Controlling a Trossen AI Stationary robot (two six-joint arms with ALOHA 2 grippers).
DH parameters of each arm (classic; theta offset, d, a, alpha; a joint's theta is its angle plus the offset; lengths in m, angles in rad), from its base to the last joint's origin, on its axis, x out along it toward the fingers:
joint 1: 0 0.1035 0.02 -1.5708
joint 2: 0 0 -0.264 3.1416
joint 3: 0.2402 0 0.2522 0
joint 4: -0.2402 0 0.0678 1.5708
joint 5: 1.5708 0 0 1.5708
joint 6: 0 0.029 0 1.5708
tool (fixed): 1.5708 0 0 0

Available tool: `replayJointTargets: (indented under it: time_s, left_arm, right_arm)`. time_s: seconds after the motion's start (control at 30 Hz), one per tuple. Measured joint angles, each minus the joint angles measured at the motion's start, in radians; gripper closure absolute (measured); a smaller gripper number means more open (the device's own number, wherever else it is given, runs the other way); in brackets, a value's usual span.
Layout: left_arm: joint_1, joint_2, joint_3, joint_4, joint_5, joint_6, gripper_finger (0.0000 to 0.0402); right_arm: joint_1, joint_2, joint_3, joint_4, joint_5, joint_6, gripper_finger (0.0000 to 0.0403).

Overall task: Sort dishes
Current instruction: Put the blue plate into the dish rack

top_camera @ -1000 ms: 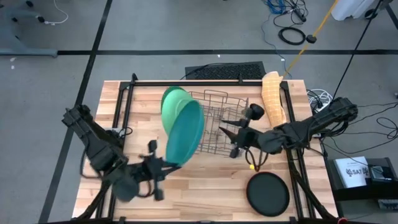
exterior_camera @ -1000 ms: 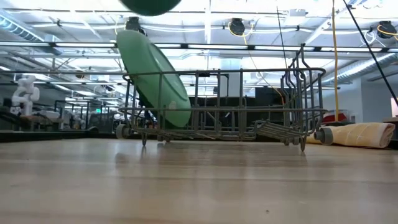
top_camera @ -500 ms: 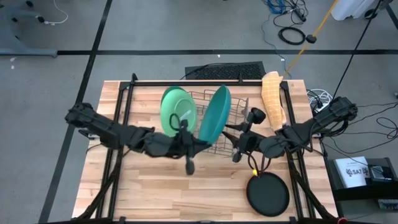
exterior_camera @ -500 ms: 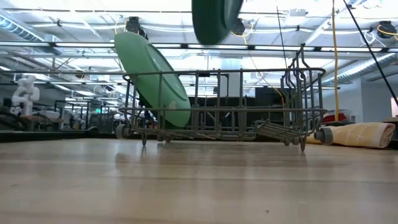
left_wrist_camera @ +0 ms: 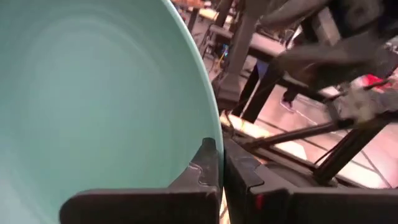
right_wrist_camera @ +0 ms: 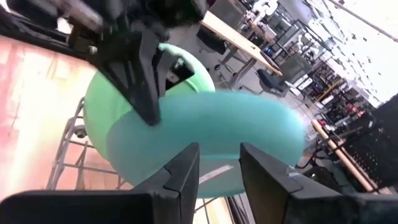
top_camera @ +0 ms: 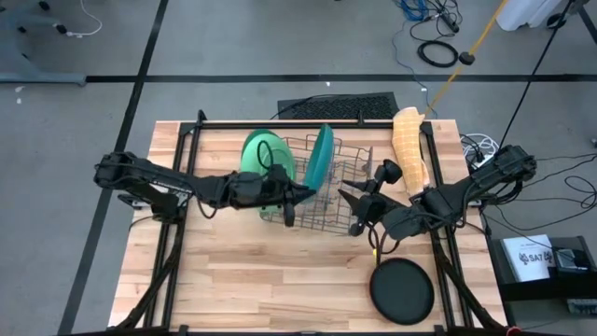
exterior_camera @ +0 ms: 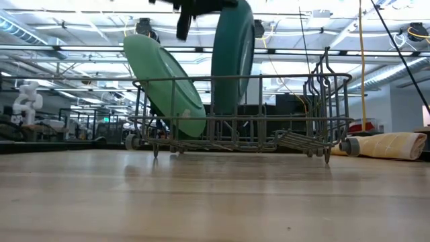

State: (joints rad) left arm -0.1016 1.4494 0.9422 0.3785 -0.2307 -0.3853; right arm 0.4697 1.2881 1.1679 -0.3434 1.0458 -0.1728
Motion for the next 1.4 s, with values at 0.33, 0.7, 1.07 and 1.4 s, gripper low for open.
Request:
replayJointTargets:
  time_s: [0.33,0.7,1.07,1.4]
  left_arm:
    - [0.072,-0.002,-0.089,0.091,0.075,-0.050,0.0401]
    - [0.088,-0.002,-0.205,0.251,0.057,-0.110,0.0401]
    - [0.087,-0.002,-0.248,0.310,0.015,-0.127,0.0396]
    - [0.089,-0.001,-0.250,0.333,0.002,-0.133,0.0304]
  right_arm:
    - [-0.051,0.000,0.000,-0.087,-0.005,0.102,0.0294]
    - [-0.085,0.000,0.000,-0.088,-0.072,0.128,0.0294]
    - [-0.098,0.014,0.001,-0.079,-0.114,0.136,0.0294]
    - [-0.109,0.020,0.001,-0.080,-0.137,0.139,0.0294]
